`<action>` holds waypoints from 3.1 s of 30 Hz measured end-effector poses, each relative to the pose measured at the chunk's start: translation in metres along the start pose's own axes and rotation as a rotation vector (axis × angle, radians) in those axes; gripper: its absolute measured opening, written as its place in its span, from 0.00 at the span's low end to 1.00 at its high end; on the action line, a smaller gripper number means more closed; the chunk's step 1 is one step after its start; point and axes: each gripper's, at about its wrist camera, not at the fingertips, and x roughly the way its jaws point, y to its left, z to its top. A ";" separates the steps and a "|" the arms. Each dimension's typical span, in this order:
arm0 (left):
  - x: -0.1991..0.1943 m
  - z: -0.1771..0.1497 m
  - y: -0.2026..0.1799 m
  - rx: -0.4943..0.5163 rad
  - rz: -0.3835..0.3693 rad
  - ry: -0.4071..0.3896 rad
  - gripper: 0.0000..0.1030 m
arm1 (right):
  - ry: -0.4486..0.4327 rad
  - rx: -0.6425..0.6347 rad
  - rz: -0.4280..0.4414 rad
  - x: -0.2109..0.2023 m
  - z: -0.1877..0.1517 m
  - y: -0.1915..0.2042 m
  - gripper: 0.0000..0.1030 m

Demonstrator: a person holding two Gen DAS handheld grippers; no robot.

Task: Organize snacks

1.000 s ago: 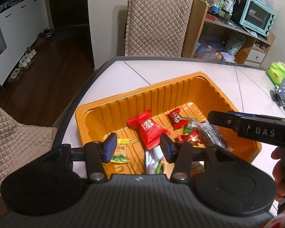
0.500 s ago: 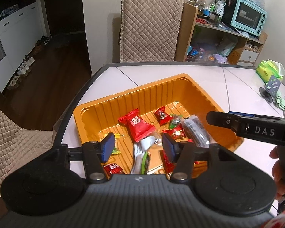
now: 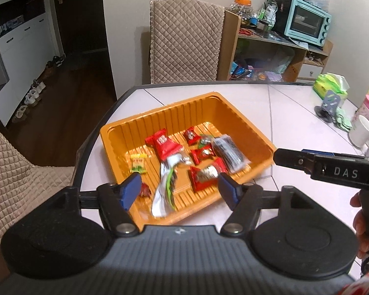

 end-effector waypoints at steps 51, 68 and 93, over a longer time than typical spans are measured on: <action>-0.170 -0.175 0.036 0.189 -0.157 0.073 0.71 | 0.090 0.078 -0.281 -0.177 -0.204 0.145 0.69; -0.171 -0.177 0.039 0.184 -0.161 0.072 0.71 | 0.096 0.067 -0.286 -0.174 -0.202 0.148 0.69; -0.168 -0.176 0.033 0.190 -0.165 0.074 0.71 | 0.098 0.070 -0.285 -0.175 -0.203 0.146 0.69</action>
